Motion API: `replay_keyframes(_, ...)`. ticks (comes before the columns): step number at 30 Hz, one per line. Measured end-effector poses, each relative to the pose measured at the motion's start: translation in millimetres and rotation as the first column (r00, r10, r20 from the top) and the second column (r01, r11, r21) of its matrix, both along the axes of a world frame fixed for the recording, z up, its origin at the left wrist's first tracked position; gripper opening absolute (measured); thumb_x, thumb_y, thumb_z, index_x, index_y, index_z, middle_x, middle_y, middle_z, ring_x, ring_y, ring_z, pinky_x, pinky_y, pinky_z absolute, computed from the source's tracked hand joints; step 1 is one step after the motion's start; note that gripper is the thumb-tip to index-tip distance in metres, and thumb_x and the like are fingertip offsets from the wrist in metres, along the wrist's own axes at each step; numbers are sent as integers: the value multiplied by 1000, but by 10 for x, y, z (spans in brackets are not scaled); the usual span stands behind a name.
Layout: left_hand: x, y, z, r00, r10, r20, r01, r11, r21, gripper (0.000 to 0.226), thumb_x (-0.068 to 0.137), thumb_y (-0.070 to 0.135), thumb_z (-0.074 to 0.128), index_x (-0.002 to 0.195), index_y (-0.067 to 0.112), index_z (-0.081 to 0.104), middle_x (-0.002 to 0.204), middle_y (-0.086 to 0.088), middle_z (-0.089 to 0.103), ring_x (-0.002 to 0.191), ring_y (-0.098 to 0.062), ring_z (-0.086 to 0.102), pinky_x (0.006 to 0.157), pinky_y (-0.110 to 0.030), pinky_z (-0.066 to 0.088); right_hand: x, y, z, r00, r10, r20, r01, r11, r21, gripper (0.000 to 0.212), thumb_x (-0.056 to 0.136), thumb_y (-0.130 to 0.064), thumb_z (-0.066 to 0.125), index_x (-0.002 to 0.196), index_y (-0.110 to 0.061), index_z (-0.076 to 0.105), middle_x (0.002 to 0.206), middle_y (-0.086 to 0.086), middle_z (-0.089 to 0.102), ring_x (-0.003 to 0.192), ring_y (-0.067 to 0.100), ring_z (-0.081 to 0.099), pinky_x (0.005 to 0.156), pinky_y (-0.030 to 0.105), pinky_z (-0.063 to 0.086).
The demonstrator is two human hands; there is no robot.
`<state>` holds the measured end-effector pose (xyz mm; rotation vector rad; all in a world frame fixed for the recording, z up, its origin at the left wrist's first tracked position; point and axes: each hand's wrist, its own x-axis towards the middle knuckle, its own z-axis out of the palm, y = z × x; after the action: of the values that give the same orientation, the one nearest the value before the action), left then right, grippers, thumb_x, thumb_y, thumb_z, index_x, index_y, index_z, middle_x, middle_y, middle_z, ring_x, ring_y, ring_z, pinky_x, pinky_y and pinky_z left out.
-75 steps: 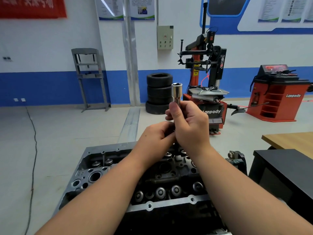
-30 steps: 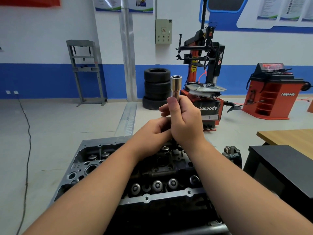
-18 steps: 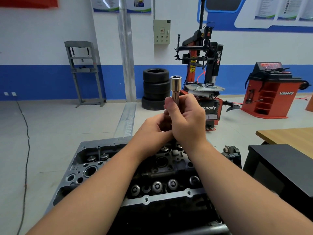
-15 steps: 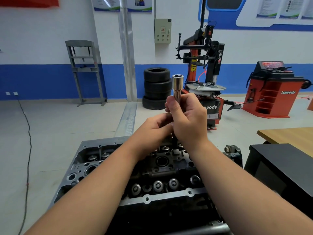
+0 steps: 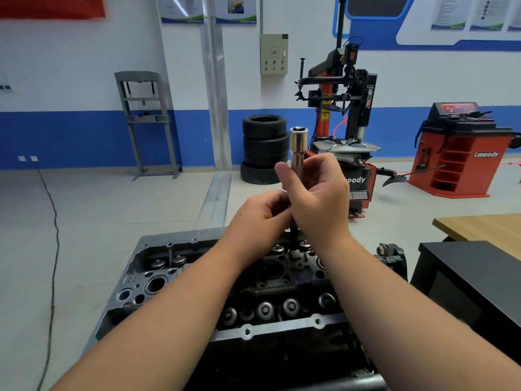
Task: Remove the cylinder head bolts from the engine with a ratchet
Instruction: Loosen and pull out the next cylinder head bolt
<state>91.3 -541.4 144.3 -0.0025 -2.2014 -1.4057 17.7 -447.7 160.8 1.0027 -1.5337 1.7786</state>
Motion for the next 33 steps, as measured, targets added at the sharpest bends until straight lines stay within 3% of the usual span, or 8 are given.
replay_keyframes(4, -9, -18, -9, 1000, 19, 0, -19, 1000, -2, 9, 99, 16, 68, 105, 15, 75, 95, -6, 79, 97, -31, 73, 91, -56, 56, 8, 0, -12, 1000, 20, 12, -20, 1000, 10, 24, 92, -30, 71, 77, -23, 54, 69, 8, 65, 63, 22, 63, 60, 41, 50)
replay_keyframes(12, 39, -111, -26, 982, -165, 88, 160, 985, 64, 25, 108, 21, 56, 131, 16, 64, 119, 1, 76, 114, -15, 71, 103, -37, 56, -11, 0, -17, 996, 92, 3, -92, 996, 14, 17, 93, -38, 67, 83, -29, 57, 73, -1, 70, 69, 19, 71, 62, 48, 58)
replay_keyframes(15, 51, -101, -24, 987, -123, 99, 126, 992, -19, 26, 109, 26, 53, 131, 20, 66, 116, 3, 76, 113, -14, 71, 104, -45, 55, -12, 3, -14, 993, 120, 19, -120, 993, 16, 18, 92, -44, 66, 83, -30, 58, 73, -2, 71, 70, 18, 72, 62, 46, 59)
replay_keyframes(19, 26, -73, -14, 999, -10, 50, 18, 988, -156, 16, 106, 30, 58, 117, 27, 69, 102, 9, 76, 99, -8, 71, 93, -42, 58, -17, -1, -24, 989, 142, 44, -144, 989, 31, 22, 92, -47, 63, 85, -27, 60, 75, 0, 71, 72, 19, 73, 64, 47, 59)
replay_keyframes(23, 0, -66, -27, 999, 36, -9, -37, 986, -160, 5, 100, 28, 66, 98, 29, 70, 87, 14, 75, 78, -3, 69, 70, -23, 57, -32, -4, -43, 989, 143, 34, -145, 987, 66, 25, 97, -42, 59, 93, -18, 63, 80, -1, 72, 76, 16, 74, 67, 44, 61)
replay_keyframes(27, -53, -63, -51, 988, 146, -53, -151, 983, -106, 10, 90, 20, 77, 90, 16, 68, 75, 6, 73, 66, -5, 66, 61, -22, 55, -30, -19, -49, 991, 135, 7, -135, 986, 97, 33, 102, -31, 51, 96, -4, 67, 82, -2, 72, 78, 6, 71, 67, 20, 56)
replay_keyframes(30, -61, -70, -56, 995, 93, -41, -94, 995, -42, 13, 89, 18, 78, 98, 22, 69, 87, 5, 77, 78, -9, 73, 65, -26, 59, -15, -10, -35, 993, 105, -50, -98, 987, 128, 32, 99, -35, 55, 95, -6, 68, 79, -5, 70, 73, 3, 67, 65, 13, 49)
replay_keyframes(33, -33, -64, -55, 999, 8, -46, -11, 998, -68, 25, 93, 17, 73, 102, 40, 68, 93, 22, 76, 87, 3, 72, 68, -12, 53, -4, -7, -31, 996, 54, -67, -45, 991, 125, 27, 89, -37, 71, 94, -11, 65, 78, -5, 67, 70, 7, 64, 63, 18, 50)
